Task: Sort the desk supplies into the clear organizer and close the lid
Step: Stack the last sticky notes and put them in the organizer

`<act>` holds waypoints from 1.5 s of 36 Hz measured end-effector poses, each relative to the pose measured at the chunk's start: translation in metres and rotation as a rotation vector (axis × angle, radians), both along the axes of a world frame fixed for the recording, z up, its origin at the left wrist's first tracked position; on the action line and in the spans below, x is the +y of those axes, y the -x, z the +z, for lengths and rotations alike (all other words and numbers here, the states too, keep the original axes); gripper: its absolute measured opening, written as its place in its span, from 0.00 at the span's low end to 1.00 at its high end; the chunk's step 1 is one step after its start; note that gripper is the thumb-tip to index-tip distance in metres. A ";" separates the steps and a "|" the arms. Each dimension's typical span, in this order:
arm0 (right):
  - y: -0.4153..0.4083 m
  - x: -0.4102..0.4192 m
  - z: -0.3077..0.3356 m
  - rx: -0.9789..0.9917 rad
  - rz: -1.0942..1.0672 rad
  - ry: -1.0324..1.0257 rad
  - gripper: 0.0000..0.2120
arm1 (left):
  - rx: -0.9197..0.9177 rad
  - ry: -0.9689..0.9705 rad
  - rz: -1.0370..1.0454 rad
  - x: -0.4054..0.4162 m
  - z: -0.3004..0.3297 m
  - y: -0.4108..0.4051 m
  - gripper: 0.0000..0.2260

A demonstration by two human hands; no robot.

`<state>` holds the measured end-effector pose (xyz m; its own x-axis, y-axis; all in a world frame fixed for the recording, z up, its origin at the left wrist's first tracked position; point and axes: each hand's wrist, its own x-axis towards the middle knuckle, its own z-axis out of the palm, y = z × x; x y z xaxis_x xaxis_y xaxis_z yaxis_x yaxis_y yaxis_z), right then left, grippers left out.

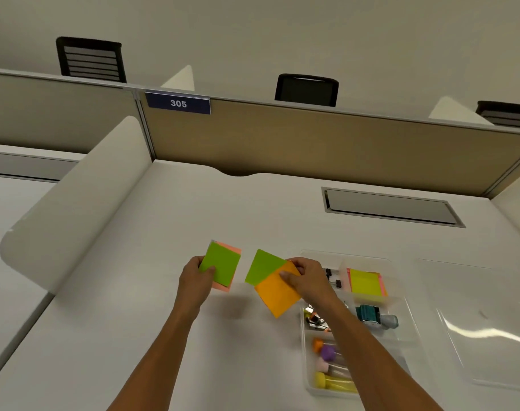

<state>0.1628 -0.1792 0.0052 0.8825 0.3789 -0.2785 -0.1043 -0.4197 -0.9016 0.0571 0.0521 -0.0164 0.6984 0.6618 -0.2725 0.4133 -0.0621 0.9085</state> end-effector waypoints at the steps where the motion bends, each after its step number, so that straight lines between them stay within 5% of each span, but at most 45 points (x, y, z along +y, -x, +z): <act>1: 0.000 -0.005 0.001 -0.010 -0.013 -0.011 0.11 | -0.005 0.001 -0.007 -0.005 0.001 -0.001 0.11; 13: -0.007 -0.075 0.009 -0.075 -0.238 -0.045 0.02 | -0.046 -0.026 -0.095 -0.071 0.015 -0.021 0.08; 38: -0.012 -0.240 0.020 -0.055 -0.698 -0.168 0.03 | 0.002 -0.076 -0.523 -0.207 0.037 -0.123 0.04; 54: -0.016 -0.279 0.010 -0.033 -0.814 -0.159 0.06 | 0.020 -0.254 -0.609 -0.270 0.032 -0.170 0.03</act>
